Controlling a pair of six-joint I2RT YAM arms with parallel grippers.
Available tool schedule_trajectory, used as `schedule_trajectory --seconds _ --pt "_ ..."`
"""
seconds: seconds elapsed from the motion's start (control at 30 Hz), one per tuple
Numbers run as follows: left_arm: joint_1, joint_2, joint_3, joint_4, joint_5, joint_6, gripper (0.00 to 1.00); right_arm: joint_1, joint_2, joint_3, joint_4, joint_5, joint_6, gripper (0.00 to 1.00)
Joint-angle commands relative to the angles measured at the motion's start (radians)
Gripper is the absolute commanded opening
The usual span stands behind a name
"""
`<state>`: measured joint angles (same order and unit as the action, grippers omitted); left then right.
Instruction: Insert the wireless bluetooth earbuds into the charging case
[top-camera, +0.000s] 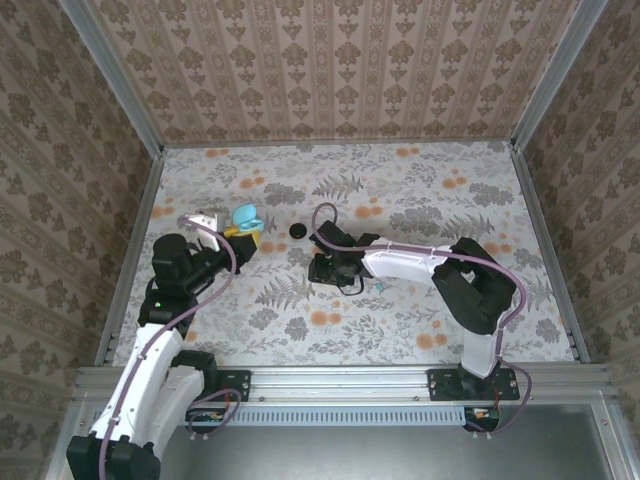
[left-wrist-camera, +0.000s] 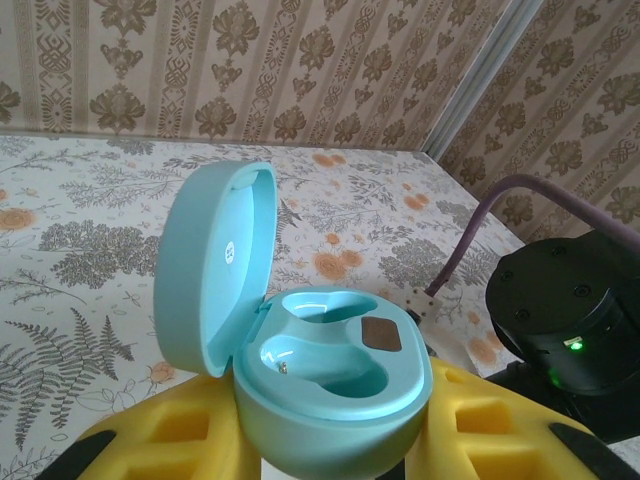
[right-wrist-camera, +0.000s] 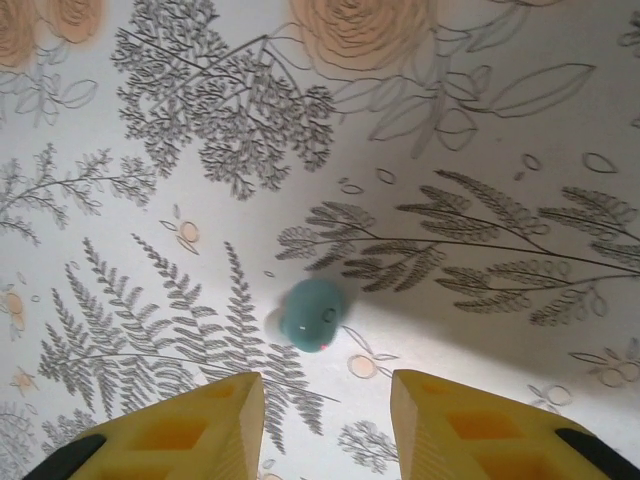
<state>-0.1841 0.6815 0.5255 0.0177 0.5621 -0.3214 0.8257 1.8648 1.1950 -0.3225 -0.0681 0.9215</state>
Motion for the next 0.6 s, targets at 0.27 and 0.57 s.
schedule_trajectory --seconds 0.27,0.57 --pt "-0.009 -0.002 0.013 0.036 0.02 0.018 0.2 0.006 0.082 0.062 0.006 0.011 0.028 0.38" --pt "-0.011 -0.005 0.008 0.035 0.023 0.019 0.2 0.006 0.128 0.084 -0.006 0.025 0.022 0.35"
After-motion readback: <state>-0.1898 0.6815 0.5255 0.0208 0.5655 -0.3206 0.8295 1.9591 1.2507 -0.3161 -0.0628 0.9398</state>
